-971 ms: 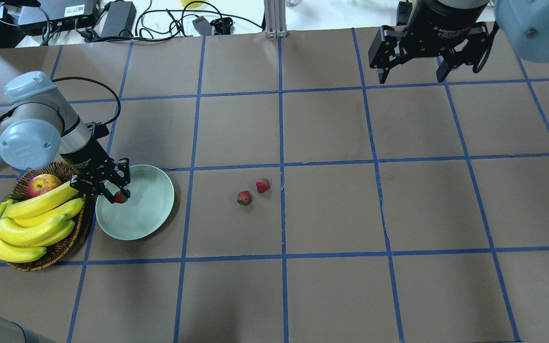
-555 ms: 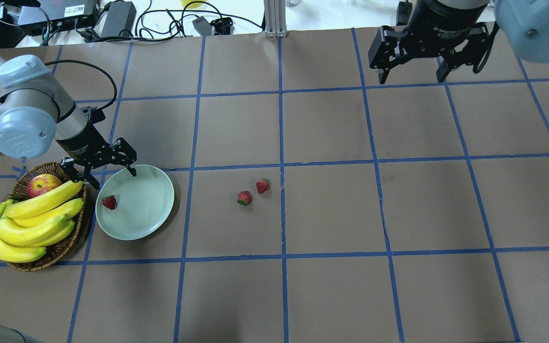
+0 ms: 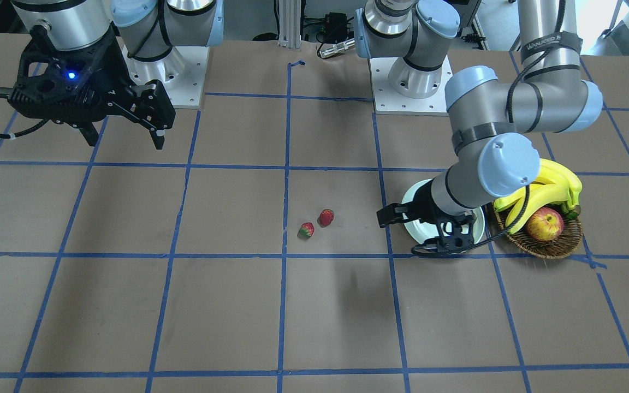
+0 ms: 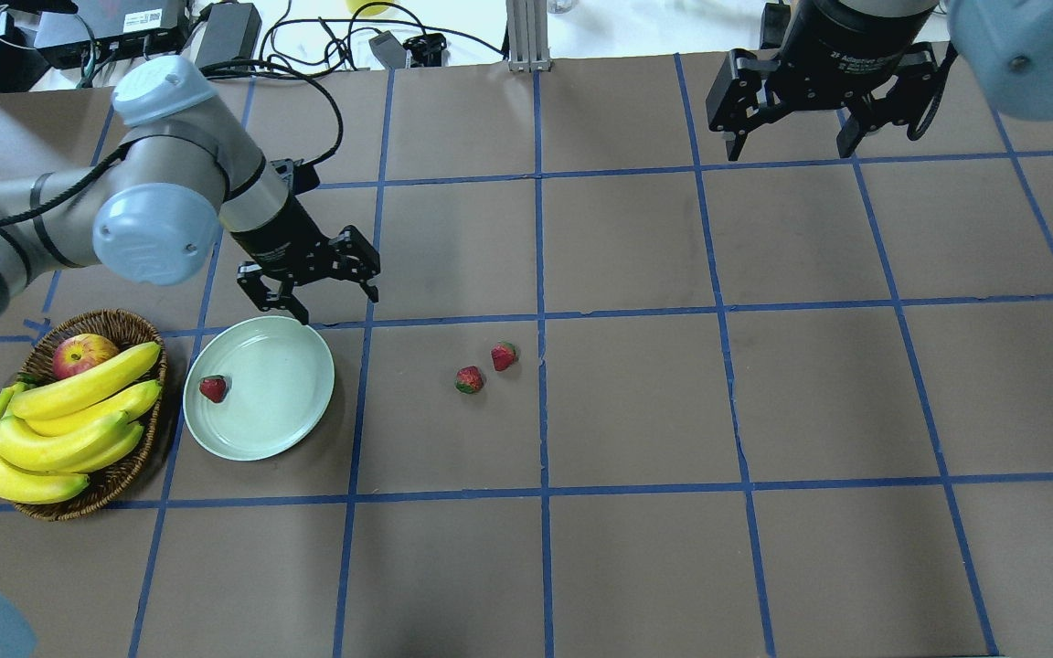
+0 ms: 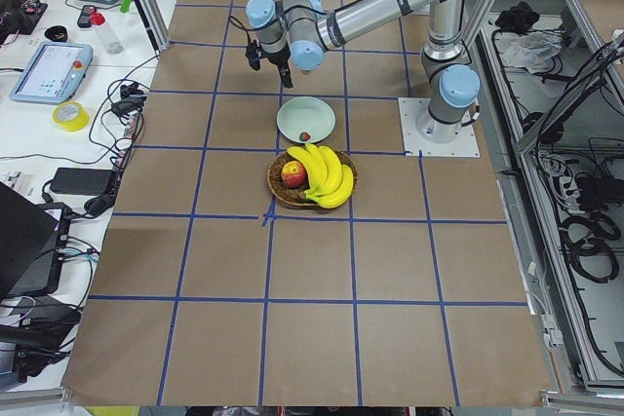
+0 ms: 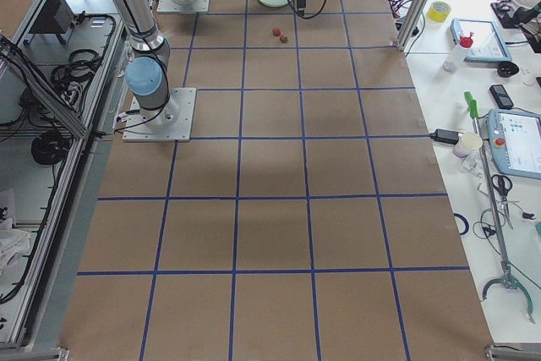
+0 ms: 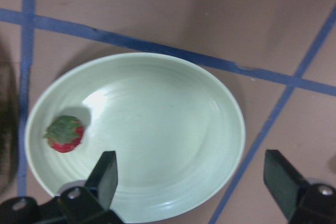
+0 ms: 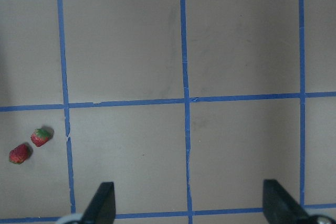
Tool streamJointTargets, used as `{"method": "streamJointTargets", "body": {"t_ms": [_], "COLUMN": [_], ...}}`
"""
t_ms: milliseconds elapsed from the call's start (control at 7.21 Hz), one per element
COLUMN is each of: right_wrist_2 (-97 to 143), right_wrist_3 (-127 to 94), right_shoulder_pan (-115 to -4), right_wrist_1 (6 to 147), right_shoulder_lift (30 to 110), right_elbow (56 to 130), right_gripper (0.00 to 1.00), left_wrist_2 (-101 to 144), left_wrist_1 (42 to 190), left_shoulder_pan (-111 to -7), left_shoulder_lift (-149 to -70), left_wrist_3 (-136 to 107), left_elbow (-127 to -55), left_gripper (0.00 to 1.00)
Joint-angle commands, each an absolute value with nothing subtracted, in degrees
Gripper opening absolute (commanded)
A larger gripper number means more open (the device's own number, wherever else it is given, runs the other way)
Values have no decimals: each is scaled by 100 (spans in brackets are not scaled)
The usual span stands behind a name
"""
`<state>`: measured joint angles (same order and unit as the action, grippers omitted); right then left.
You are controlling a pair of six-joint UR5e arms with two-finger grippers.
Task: Collect all strawberries into plate
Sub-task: 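Move the left gripper back to the remaining strawberries and lower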
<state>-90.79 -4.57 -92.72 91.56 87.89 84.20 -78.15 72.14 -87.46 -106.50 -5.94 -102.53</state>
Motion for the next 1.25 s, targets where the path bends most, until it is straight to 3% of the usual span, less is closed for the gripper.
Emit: {"method": "streamJointTargets", "body": {"t_ms": [0, 1110], "right_wrist_2": [-9079, -9079], "right_wrist_3": [-457, -457], "right_shoulder_pan": [-9272, -9272], "right_wrist_1": [9150, 9149], "right_shoulder_lift": [8789, 8789], "right_elbow": [8420, 8420], "right_gripper": [100, 100], "left_wrist_2": [-7603, -7655], "left_wrist_1": [6595, 5748], "left_shoulder_pan": [-9489, -9939], "left_shoulder_lift": [-10766, -11232], "left_wrist_3": [-685, 193], "left_elbow": [-10344, -10925], "left_gripper": [100, 100]}}
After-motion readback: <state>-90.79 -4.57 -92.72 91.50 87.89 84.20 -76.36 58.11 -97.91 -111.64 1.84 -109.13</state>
